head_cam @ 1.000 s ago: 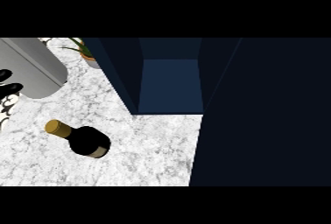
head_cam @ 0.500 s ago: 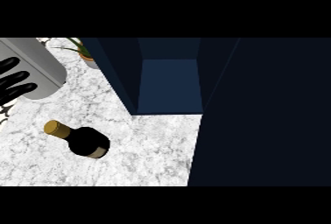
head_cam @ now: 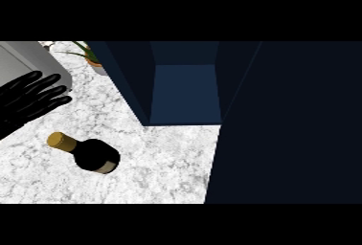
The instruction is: Pick up the wine, place it into the cabinet and close the cabinet
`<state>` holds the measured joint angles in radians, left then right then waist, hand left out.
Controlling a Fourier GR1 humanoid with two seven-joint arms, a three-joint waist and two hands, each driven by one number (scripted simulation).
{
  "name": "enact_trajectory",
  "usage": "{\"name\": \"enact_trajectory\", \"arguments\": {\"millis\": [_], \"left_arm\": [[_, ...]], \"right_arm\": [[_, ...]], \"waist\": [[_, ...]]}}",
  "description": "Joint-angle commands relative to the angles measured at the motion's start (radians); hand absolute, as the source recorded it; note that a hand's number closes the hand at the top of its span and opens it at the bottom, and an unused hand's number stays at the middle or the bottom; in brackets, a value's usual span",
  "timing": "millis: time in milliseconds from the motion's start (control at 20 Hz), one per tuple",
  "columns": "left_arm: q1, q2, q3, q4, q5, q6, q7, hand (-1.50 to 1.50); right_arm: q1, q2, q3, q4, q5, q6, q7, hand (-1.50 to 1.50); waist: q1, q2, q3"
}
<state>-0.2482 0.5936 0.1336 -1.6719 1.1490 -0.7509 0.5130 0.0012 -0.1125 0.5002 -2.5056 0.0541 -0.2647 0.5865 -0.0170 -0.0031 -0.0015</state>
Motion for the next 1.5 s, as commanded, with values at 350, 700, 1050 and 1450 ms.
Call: {"name": "enact_trajectory", "arguments": {"millis": [350, 700, 1050, 1450], "left_arm": [[-0.008, -0.108, 0.042, 0.171, -0.237, -0.138, -0.086, -1.50], [0.015, -0.204, 0.093, 0.268, -0.469, -0.235, -0.221, -1.50], [-0.005, -0.189, 0.165, 0.416, -0.633, -0.356, -0.360, -1.50], [-0.052, -0.224, 0.185, 0.587, -0.915, -0.398, -0.567, -1.50]], "right_arm": [[0.063, -0.068, 0.084, -0.219, 0.133, -0.054, 0.071, -1.50], [-0.010, -0.091, 0.072, -0.200, 0.142, -0.093, 0.096, -1.50], [0.040, -0.125, 0.114, -0.161, 0.133, -0.119, 0.006, -1.50], [-0.047, -0.135, 0.130, -0.173, 0.146, -0.160, 0.097, -1.50]], "waist": [[-0.011, -0.002, 0.000], [-0.007, -0.001, -0.001], [-0.008, 0.001, 0.000], [-0.019, 0.003, -0.002]]}}
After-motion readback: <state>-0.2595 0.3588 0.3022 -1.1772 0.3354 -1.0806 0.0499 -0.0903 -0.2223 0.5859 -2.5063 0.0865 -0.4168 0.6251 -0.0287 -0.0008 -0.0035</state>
